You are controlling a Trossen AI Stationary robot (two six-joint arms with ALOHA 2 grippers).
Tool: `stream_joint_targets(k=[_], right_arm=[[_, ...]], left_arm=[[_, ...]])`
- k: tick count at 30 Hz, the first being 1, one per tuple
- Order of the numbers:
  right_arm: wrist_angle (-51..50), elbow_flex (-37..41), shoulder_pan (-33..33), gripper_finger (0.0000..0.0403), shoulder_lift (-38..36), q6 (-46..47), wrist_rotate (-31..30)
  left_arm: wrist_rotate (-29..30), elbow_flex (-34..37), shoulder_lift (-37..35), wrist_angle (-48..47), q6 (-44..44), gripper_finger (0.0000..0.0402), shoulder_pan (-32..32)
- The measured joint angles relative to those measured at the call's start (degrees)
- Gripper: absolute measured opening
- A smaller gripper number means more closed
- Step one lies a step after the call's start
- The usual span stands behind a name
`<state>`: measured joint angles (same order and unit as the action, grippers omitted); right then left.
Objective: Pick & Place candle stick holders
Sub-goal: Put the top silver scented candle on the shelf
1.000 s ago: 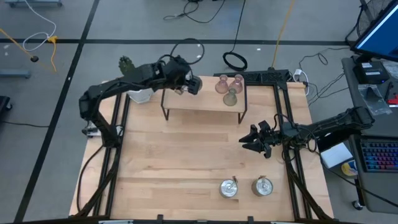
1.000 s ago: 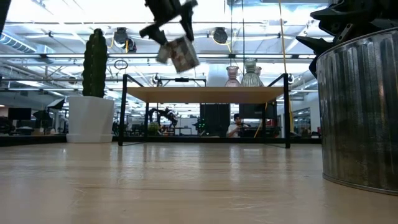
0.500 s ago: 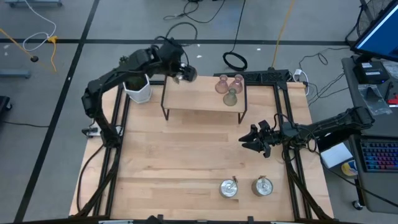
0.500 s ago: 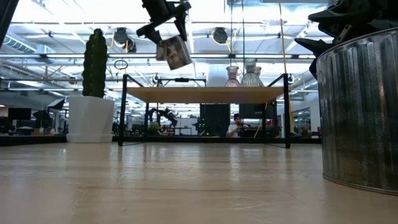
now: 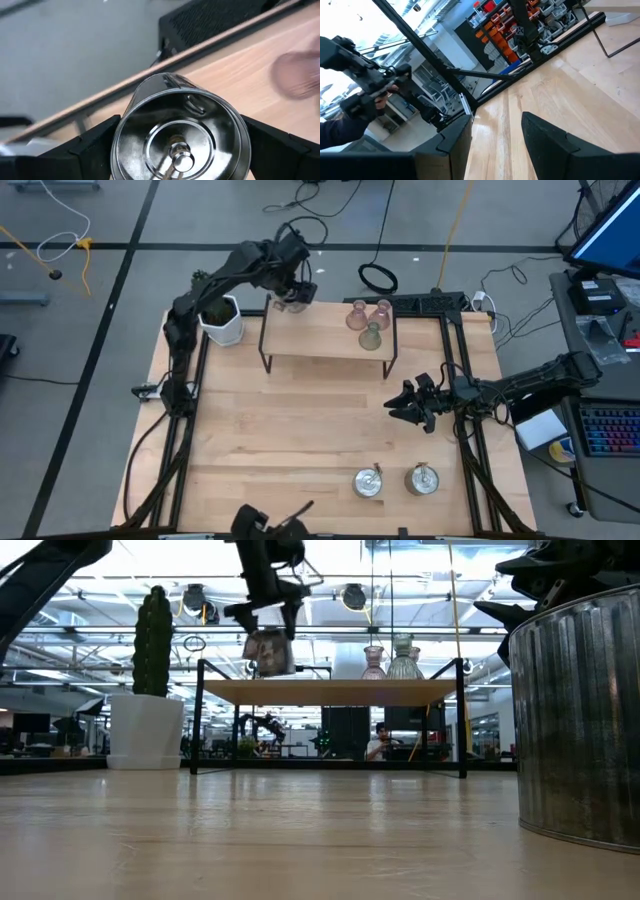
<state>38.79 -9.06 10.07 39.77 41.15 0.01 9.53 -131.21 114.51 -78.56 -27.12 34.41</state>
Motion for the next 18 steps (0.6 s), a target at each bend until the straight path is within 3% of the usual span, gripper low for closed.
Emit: stream_joint_targets(k=[18], right_arm=[[0.0, 0.0, 0.0, 0.0166, 0.0, 0.19, 0.01]], left_arm=[[-4.26, -0.23, 2.19, -4.61, -1.12, 0.0356, 4.9]])
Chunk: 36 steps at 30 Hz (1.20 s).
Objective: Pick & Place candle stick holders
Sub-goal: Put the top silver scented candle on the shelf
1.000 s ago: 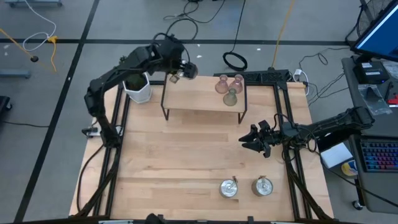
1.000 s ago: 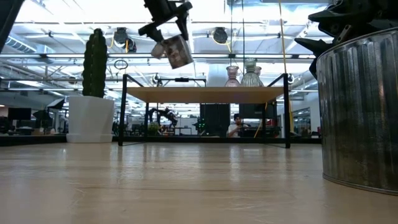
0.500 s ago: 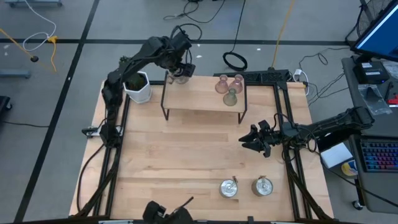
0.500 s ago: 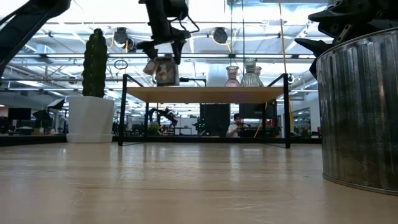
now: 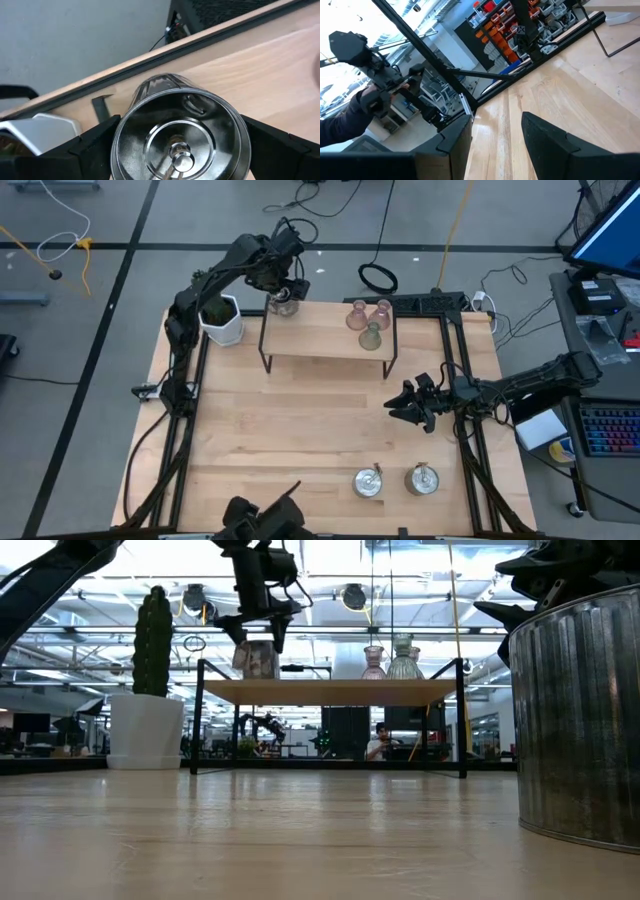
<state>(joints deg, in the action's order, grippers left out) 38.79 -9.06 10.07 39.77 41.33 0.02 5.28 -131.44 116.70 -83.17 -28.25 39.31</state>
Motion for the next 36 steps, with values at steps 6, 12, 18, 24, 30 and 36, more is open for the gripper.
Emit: stream_joint_targets(k=[6, 12, 18, 24, 30, 36], right_arm=[[-0.01, 0.0, 0.0, 0.0166, -0.02, 0.01, 0.01], [0.0, 0.0, 0.0, 0.0166, -0.01, 0.01, 0.01], [0.0, 0.0, 0.0, 0.0166, 0.0, 0.01, 0.01], [0.0, 0.0, 0.0, 0.0166, 0.0, 0.01, 0.01], [0.0, 0.0, 0.0, 0.0166, -0.01, 0.01, 0.04], [0.0, 0.0, 0.0, 0.0166, -0.02, 0.01, 0.04]], left_arm=[[-0.97, 0.0, 0.89, -0.54, -0.35, 0.0356, 1.0], [-1.38, 0.07, 1.29, -0.25, -0.33, 0.0356, 1.58], [-1.38, 0.07, 1.42, 0.45, -0.39, 0.0356, 2.13], [-2.65, 0.07, 1.42, 0.79, -0.79, 0.0356, 2.62], [-3.38, 0.07, 1.55, 0.6, -2.04, 0.0356, 2.62], [-3.7, 0.07, 1.55, -0.26, -3.46, 0.0356, 2.62]])
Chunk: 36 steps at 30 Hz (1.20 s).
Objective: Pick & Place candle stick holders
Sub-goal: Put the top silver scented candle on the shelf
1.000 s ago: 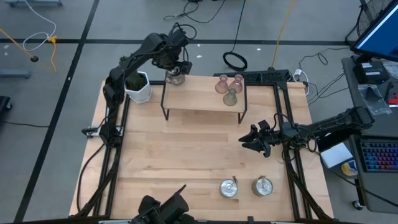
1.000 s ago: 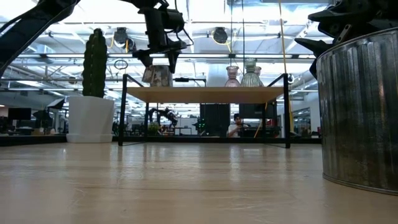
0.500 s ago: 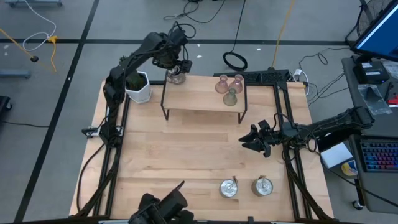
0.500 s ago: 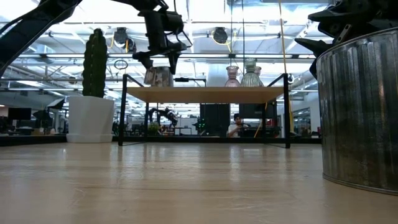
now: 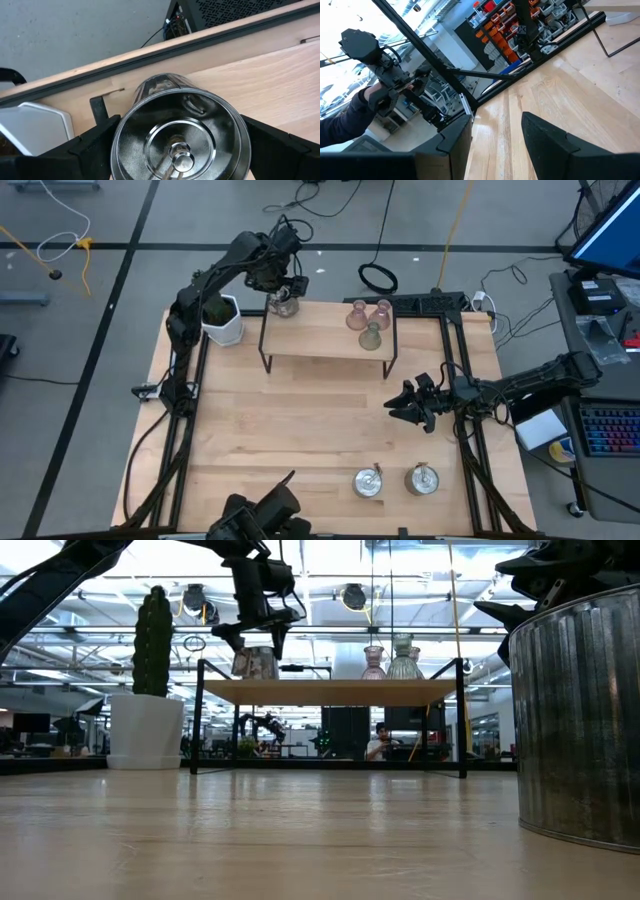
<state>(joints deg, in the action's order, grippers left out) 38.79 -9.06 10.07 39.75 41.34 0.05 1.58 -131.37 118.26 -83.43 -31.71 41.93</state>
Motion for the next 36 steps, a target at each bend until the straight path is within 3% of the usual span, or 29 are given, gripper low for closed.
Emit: stream_joint_targets(k=[25, 31, 36], right_arm=[[0.0, 0.0, 0.0, 0.0166, 0.0, -0.02, 0.0], [-0.01, 0.0, 0.0, 0.0166, 0.01, -0.02, 0.0], [0.0, 0.0, 0.01, 0.0166, 0.0, -0.02, 0.02]], left_arm=[[-1.57, 0.02, 0.02, -0.78, -3.08, 0.0356, -1.18], [-1.55, 0.02, 0.02, -1.32, -3.35, 0.0384, -1.25], [-1.55, 0.02, 0.02, -1.26, -3.52, 0.0376, -1.25]])
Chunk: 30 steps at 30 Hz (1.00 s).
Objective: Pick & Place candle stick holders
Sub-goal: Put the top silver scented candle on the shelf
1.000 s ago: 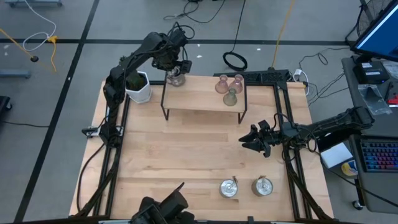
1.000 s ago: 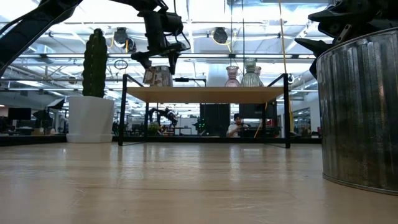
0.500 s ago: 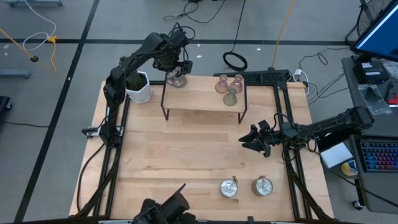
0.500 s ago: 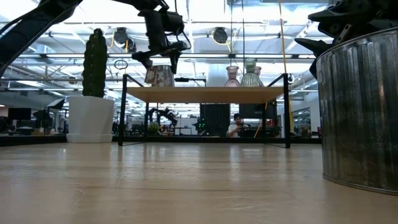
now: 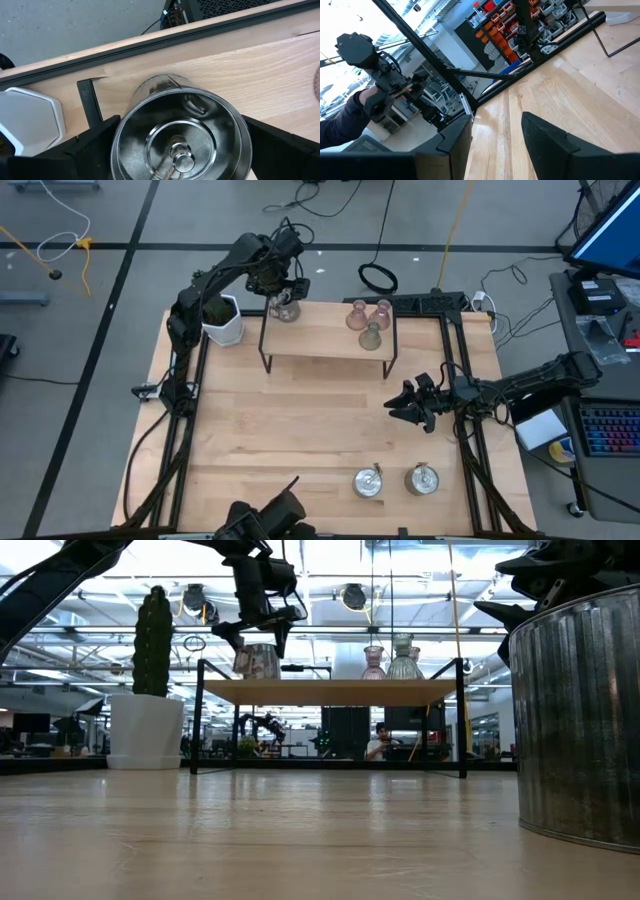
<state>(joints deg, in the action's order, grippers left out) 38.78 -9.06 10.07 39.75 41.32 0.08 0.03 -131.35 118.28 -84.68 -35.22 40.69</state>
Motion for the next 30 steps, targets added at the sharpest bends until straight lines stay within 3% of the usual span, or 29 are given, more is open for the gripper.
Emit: stream_joint_targets(k=[5, 11, 22, 30], right_arm=[[0.0, 0.0, -0.01, 0.0166, 0.0, 0.0, 0.0], [-0.02, 0.0, -0.01, 0.0166, 0.01, 0.0, 0.02], [-0.01, 0.0, -0.01, 0.0166, 0.0, 0.0, 0.02], [-0.01, 0.0, 0.0, 0.0166, 0.0, 0.02, 0.02]], left_arm=[[-0.02, 0.02, 0.0, 0.65, 0.0, 0.0367, 0.0], [-0.19, 0.02, 0.0, 1.02, -0.02, 0.0395, 0.0], [-1.97, 0.02, 0.0, 0.96, 0.44, 0.0377, 0.0], [-3.21, 0.02, 0.0, 0.92, 0.32, 0.0398, 0.1]])
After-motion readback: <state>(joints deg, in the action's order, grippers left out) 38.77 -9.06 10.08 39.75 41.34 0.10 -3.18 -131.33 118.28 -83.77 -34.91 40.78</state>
